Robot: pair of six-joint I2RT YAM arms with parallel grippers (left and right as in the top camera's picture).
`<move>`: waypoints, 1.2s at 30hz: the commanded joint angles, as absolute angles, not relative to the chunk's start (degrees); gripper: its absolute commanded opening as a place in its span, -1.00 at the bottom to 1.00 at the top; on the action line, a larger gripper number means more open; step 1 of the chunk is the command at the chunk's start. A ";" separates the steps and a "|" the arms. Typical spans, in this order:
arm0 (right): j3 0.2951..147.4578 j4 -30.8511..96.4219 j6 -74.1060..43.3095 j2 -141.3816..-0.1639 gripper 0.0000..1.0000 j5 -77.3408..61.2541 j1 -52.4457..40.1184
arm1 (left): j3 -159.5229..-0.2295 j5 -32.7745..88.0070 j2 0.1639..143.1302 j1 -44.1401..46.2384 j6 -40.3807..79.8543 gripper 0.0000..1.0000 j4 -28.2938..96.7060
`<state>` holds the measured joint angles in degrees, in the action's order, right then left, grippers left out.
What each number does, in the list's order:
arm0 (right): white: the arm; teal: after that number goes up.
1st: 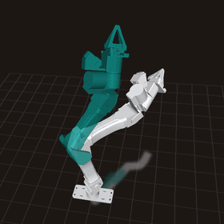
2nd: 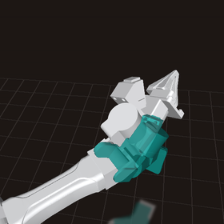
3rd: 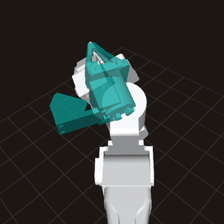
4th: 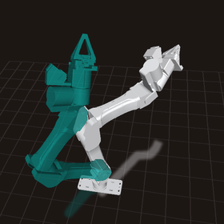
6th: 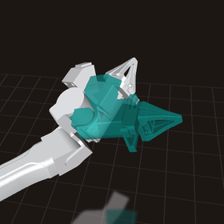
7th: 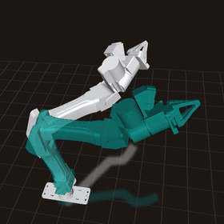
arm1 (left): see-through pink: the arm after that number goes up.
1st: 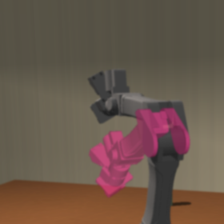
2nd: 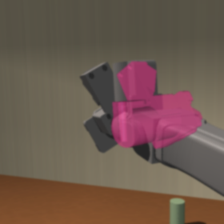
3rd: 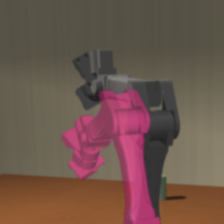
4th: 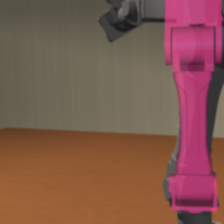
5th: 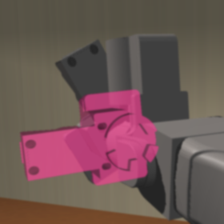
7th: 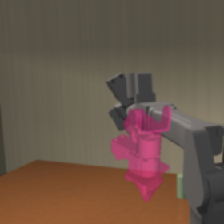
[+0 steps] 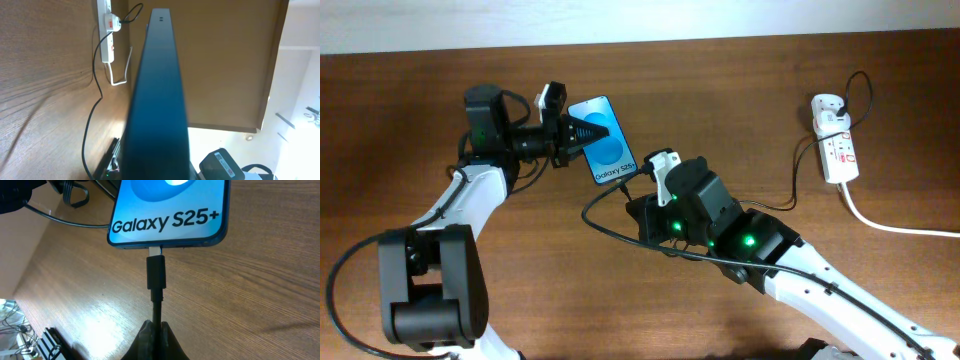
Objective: Plug charger to phone and switch on socket
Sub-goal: 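Push the USB-C plug into the phone's bottom port with the right gripper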
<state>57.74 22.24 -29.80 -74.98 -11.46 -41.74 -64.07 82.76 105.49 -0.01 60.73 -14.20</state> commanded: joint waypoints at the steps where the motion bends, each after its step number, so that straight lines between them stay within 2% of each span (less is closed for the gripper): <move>1: 58.04 21.76 -29.41 -75.11 -0.92 -9.80 -42.04 | -64.88 84.68 105.34 -0.14 60.88 -1.00 -14.46; 12: 58.04 10.92 -28.67 -81.08 -0.92 -9.10 -41.98 | -64.88 86.83 105.34 0.01 60.80 -1.00 -14.33; 18: 58.74 8.73 -22.83 -80.47 -0.89 -6.85 -41.98 | -64.79 90.19 105.34 1.15 53.19 -1.00 -14.52; 23: 59.86 8.78 -20.10 -80.23 -0.79 -4.25 -41.91 | -64.79 90.21 105.32 2.15 50.04 -1.00 -14.50; 25: 59.88 9.23 -20.14 -80.23 -0.53 -3.81 -41.93 | -64.79 90.19 105.32 2.15 49.98 -1.00 -14.57; 27: 60.86 12.51 -20.14 -79.09 -0.20 -4.08 -41.93 | -64.82 90.19 105.32 2.09 50.02 -1.00 -20.43; 28: 62.35 16.91 -20.14 -77.30 0.02 -4.47 -41.93 | -64.82 89.89 105.32 2.09 50.02 -1.00 -24.73; 30: 67.94 31.53 -20.14 -70.87 0.29 -4.45 -42.00 | -64.82 88.53 105.32 2.09 50.02 -1.00 -29.98; 33: 68.86 39.75 -20.38 -66.26 0.80 -6.83 -42.63 | -64.82 87.20 105.32 2.09 50.94 -1.00 -30.44; 36: 67.48 39.00 -20.97 -74.83 0.80 -0.08 -47.40 | -64.82 87.22 105.32 2.09 52.69 -1.00 -30.41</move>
